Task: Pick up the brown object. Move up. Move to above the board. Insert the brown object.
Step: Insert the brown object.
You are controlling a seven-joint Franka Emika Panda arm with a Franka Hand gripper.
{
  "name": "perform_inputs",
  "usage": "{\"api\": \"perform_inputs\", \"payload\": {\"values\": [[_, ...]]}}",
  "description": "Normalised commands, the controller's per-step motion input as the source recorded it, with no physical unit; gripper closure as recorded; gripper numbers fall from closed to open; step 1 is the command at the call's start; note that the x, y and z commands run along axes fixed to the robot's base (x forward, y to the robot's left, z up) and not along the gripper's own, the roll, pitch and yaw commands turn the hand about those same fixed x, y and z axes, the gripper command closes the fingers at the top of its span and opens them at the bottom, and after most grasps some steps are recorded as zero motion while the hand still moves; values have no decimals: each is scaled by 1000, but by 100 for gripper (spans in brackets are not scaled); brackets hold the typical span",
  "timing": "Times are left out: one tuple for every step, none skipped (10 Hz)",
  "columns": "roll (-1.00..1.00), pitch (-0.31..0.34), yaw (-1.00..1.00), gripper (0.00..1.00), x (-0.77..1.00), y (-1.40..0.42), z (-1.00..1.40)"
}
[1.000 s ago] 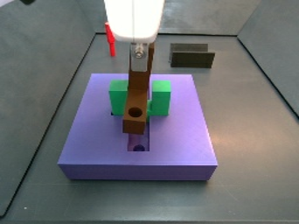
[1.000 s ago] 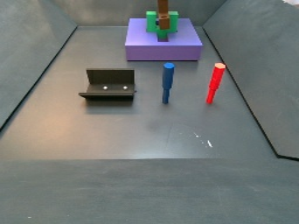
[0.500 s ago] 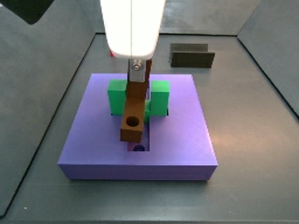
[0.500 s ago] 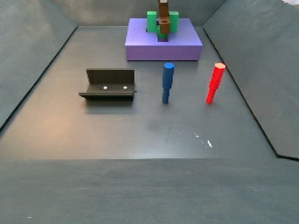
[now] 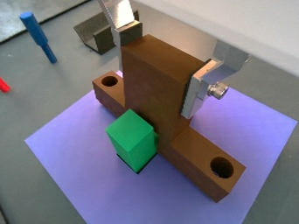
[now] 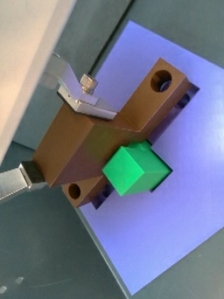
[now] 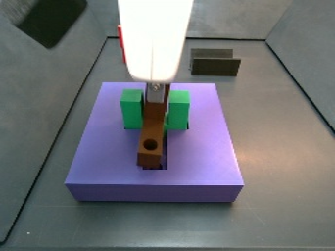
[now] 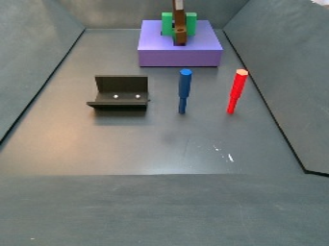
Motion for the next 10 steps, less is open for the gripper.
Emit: {"api": "perform_inputs", "payload": {"values": [[21,0,74,100,134,0,-260],[0,0,40,100,23,0,-223],[10,0,49,100,94,46,-149],[31,17,69,100,234,57,-74],[76,7,97,100,251,40,-131],[87,0,109,100,180,11,-197],[11,0,60,100,-40,0,-220],[44,-64,109,100,-266,-66,-323],[70,-60,94,100,-231,-20,-363],[114,0,0,100,-103,-9,-171]]}}
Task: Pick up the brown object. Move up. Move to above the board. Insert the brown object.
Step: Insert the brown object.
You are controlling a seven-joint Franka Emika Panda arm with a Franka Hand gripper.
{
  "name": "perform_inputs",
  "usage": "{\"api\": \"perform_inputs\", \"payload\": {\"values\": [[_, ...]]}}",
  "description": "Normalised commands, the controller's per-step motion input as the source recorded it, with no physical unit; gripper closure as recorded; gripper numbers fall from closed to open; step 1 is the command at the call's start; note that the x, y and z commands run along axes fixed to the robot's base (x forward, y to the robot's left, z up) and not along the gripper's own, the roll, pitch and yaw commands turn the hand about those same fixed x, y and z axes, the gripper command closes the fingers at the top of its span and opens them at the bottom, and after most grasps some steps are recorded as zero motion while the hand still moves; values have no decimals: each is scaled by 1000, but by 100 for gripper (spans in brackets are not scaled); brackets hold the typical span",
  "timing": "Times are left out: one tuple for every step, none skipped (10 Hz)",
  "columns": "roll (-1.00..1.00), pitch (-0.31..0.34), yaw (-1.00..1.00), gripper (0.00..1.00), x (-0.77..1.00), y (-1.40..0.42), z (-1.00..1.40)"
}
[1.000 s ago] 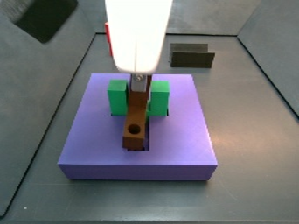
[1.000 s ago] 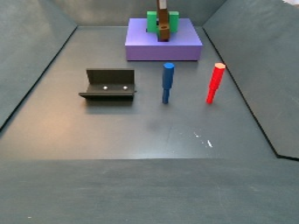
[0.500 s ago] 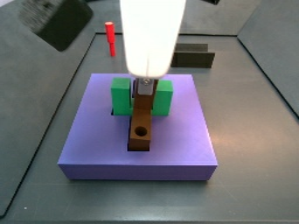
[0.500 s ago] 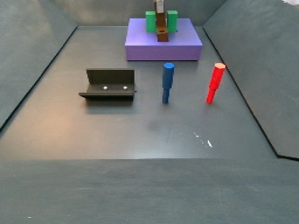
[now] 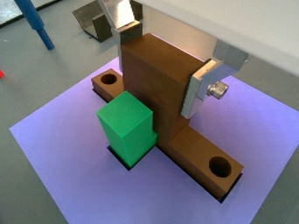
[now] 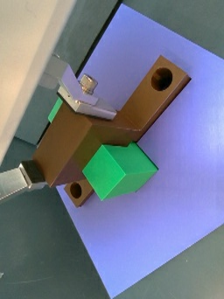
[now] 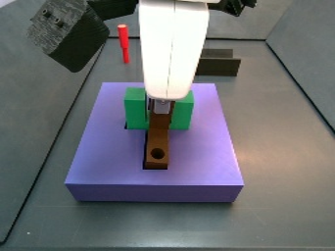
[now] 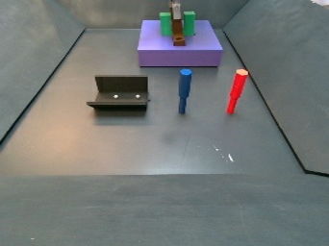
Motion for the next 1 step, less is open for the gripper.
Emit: {"api": "perform_inputs", "payload": {"values": [[0,0,0,100,0,0,0]]}}
